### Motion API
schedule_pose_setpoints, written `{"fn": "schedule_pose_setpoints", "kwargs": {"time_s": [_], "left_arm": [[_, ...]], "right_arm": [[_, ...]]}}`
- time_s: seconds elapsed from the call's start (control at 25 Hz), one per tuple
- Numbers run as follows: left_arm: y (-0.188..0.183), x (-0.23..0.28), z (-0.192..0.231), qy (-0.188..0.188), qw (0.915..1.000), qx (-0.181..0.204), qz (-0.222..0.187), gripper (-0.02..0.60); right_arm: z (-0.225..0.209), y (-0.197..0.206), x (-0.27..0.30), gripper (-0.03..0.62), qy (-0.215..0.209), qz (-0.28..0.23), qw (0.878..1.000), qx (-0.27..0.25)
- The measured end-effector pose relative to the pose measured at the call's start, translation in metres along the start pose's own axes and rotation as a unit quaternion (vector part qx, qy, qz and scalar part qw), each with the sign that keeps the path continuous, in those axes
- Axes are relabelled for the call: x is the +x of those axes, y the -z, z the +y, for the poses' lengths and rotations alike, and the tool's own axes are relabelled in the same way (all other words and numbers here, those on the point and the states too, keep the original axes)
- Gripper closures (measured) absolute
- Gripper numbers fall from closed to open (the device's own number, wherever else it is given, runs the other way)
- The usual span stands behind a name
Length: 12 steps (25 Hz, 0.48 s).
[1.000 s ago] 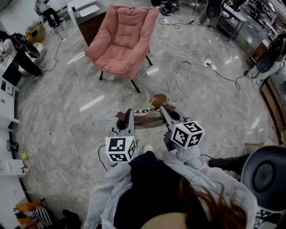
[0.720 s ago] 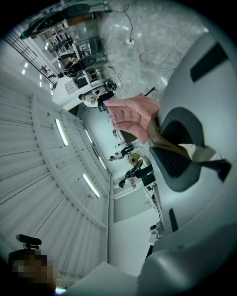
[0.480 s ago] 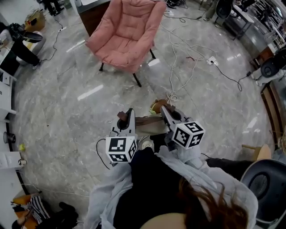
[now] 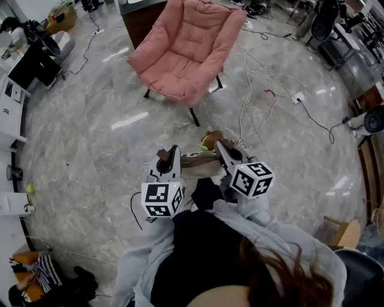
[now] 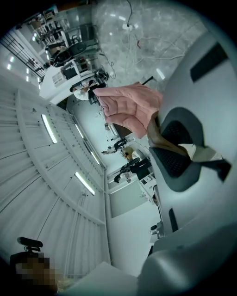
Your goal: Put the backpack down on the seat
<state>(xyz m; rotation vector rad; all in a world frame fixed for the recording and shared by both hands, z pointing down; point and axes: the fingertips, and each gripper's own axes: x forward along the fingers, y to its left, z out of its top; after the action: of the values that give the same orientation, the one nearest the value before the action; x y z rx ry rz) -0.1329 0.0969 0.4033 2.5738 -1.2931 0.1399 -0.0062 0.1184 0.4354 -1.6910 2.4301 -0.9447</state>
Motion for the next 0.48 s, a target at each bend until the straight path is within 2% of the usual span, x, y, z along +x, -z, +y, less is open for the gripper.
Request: {"fn": "schedule_pose_setpoints", "kwargs": {"time_s": [0.2,0.48], "left_arm": [[-0.026,0.053,0.015,-0.007,0.9999,0.004,-0.013,0.569],[-0.046,0.114,0.033,-0.017,0.9998,0.001,-0.011,0.569]], "right_arm": [[-0.026,-0.043,0.042,0.585,-0.014,-0.006,1.000,-0.010],[-0.056,-0.091,0.090,0.585,-0.025,-0.012,1.000,-0.013]]}}
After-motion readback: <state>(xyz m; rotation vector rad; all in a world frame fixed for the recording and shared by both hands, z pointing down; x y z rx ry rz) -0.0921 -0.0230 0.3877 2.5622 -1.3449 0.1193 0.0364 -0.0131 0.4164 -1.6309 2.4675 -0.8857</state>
